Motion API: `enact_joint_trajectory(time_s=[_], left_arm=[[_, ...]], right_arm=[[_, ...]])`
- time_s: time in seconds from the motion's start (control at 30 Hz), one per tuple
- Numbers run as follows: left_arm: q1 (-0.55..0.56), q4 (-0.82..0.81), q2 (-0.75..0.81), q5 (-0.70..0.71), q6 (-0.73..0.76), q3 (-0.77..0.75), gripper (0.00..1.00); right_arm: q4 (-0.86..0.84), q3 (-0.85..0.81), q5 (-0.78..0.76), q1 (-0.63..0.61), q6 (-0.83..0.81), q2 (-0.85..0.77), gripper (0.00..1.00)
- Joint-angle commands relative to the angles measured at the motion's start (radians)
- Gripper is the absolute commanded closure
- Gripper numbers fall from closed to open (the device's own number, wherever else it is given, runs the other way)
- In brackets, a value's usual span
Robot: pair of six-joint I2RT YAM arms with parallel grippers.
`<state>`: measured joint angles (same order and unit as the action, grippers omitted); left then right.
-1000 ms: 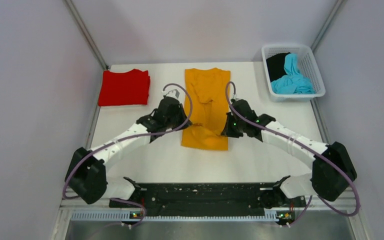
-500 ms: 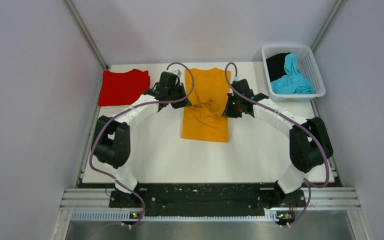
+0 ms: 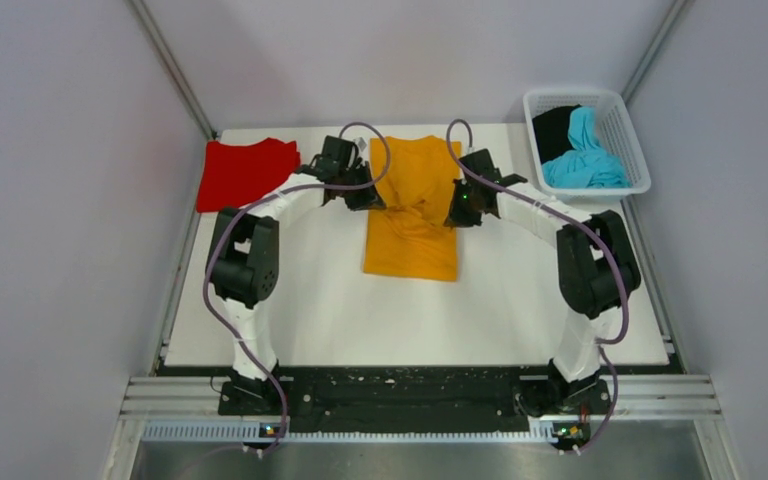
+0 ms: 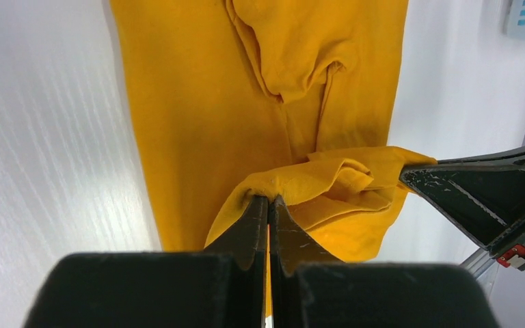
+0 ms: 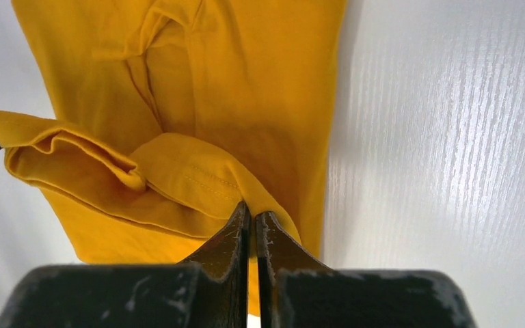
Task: Fold and stack the t-shirts
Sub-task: Fold the folded rectangular tshirt in 1/3 of the way
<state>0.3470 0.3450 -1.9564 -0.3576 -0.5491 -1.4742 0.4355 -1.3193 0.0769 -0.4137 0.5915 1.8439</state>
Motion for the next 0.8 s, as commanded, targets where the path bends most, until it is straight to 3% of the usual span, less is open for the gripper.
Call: enact_joint_trajectory(time_s=[0.0,0.1,0.17,0.23,0.3,0.33,0.5,0.77], left_arm=[[-0.004,0.000,-0.043,-0.040,0.004,-0.066,1.00],[-0.005,0.011,-0.057,-0.021,0.000,-0.078,0.90],[-0.006,0.019,-0.054,0.001,0.000,-0.086,0.75],[-0.007,0.022,-0.041,0.032,0.006,-0.097,0.46],[-0.009,0.034,-0.025,0.051,0.013,-0.111,0.11],[-0.011,0.040,-0.011,0.058,0.016,-0.113,0.03],[-0.013,0.035,0.104,0.077,0.023,-0.034,0.01],[-0.013,-0.016,0.325,0.030,-0.018,0.289,0.01]], right_arm=[[-0.013,-0.067,-0.012,0.019,-0.013,0.034,0.96],[-0.012,-0.092,-0.006,0.028,-0.012,0.066,0.87],[-0.012,-0.114,-0.006,0.032,-0.013,0.085,0.80],[-0.004,-0.141,-0.003,0.034,-0.014,0.097,0.68],[0.012,-0.168,-0.012,0.035,-0.017,0.094,0.50],[0.016,-0.175,-0.017,0.034,-0.018,0.088,0.41],[0.015,-0.126,-0.043,0.034,-0.016,-0.004,0.03],[-0.071,0.182,0.084,0.035,-0.008,-0.226,0.01]])
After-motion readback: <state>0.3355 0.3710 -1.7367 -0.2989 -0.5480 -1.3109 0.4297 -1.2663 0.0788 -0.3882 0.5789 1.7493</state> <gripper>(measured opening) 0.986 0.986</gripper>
